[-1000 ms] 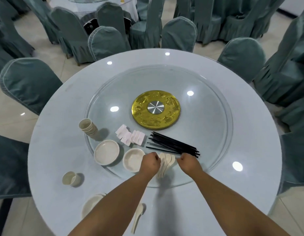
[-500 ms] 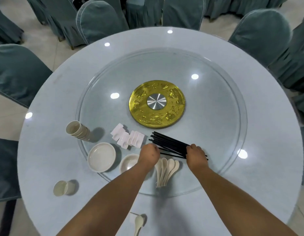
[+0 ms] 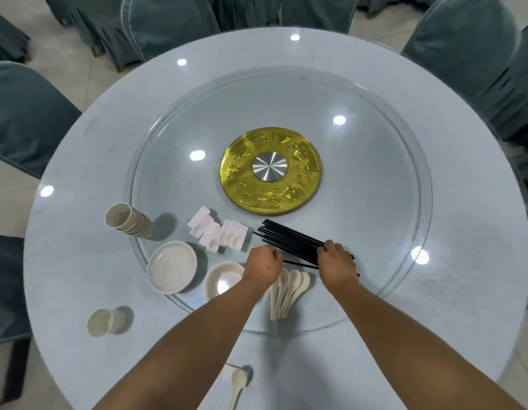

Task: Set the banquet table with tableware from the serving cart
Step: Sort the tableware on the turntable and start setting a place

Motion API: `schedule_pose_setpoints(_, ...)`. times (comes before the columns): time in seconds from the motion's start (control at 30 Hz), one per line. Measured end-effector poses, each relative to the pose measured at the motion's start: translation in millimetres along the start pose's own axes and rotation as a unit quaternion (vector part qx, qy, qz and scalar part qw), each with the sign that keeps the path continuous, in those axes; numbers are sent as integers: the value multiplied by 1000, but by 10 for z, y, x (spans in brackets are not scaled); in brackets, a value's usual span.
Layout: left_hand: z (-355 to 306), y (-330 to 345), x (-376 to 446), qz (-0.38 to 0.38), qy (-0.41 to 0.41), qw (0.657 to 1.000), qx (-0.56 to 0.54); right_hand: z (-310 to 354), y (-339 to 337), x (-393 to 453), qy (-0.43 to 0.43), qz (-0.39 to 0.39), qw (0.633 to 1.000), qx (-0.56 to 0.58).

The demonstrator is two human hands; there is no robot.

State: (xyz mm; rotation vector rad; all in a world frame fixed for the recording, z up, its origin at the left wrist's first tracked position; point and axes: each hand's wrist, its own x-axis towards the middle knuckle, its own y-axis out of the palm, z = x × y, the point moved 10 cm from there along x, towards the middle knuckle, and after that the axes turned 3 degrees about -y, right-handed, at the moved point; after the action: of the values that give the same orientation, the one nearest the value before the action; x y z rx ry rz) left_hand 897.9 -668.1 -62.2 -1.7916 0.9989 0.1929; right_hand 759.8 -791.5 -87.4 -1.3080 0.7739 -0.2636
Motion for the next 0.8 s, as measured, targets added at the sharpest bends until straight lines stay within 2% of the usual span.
schedule_pose_setpoints(0.57, 149, -35, -188, -30, 10, 999, -29, -98, 45, -15, 36, 22, 998, 35)
schedule_pose_setpoints(0.8, 259, -199, -341, -68, 2, 997, -44, -149, -150, -119, 25, -22, 999, 32)
